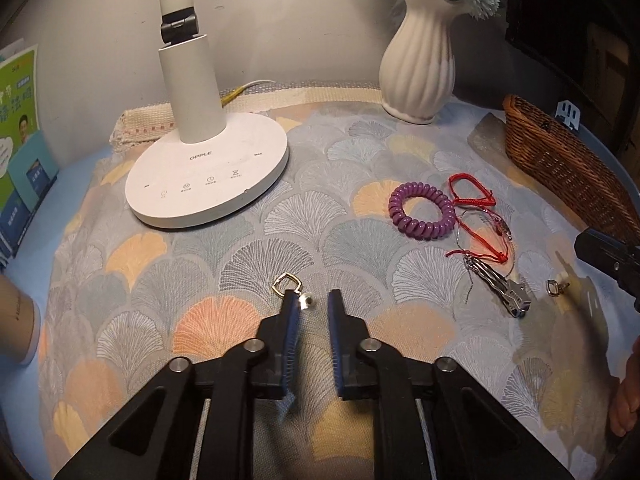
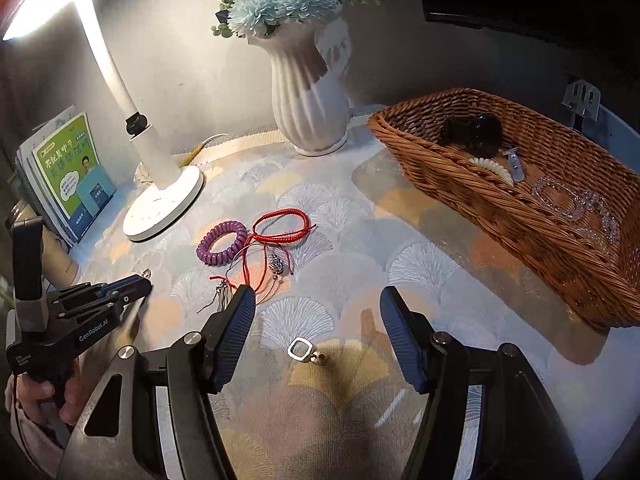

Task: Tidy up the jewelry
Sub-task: 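Grasp the silver square keyring with the left tool while the right tool grasps the red cord bracelet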

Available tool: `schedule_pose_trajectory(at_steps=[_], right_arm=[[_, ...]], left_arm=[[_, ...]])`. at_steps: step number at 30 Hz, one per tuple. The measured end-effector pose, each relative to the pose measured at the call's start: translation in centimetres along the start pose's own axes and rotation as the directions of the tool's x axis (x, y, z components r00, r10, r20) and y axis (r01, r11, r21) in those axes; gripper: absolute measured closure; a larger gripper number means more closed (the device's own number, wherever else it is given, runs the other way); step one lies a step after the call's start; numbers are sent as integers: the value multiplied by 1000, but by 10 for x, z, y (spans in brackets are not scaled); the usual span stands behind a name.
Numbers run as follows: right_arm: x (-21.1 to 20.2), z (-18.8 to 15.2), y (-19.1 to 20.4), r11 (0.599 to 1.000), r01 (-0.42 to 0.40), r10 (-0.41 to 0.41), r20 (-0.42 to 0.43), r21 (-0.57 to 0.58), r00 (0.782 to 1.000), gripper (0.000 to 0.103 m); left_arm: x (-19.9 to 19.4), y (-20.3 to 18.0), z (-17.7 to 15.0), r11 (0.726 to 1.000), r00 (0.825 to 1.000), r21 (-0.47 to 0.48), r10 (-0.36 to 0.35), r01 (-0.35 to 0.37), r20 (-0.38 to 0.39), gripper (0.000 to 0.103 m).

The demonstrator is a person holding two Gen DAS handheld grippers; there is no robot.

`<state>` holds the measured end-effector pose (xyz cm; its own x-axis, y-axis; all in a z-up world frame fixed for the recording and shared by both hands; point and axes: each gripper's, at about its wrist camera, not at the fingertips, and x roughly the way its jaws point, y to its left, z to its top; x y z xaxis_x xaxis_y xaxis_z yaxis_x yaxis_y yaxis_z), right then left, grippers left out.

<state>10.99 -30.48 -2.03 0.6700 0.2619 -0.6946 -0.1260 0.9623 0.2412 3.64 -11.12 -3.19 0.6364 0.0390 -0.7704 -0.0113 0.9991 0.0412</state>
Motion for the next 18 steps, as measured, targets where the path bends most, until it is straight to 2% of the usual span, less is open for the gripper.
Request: schedule_pose_trajectory(at_steps=[2,7,9,11,13,15,18], right_arm=[[5,5,2,1000,-25,24,-44,-8,999,37],[20,44,12,998,-2,-6,-123,-59,992,42],[36,62,14,998,5,-14,-153,-61,988,52],[57,75,16,996,-9,-6,-175,-87,985,54],[83,81,15,994,6,-31,-218,-111,976,55],[99,82,15,991,-12,-20,-240,-132,971,55],[110,80,23,979,-9,-38,-225,-203,974,55]], left_arm=[[-1,3,0,1000,1000,-14,-14,14,1,93],[-4,11,0,998,998,-43,-52,53,23,93],[-6,11,-1,997,998,-45,-57,59,37,93],[-8,11,-2,997,997,-50,-65,67,46,93],[-9,13,-2,995,996,-58,-76,79,49,93],[-10,16,-3,993,995,-74,-90,94,51,93],[-9,21,-2,989,993,-98,-110,114,50,93]])
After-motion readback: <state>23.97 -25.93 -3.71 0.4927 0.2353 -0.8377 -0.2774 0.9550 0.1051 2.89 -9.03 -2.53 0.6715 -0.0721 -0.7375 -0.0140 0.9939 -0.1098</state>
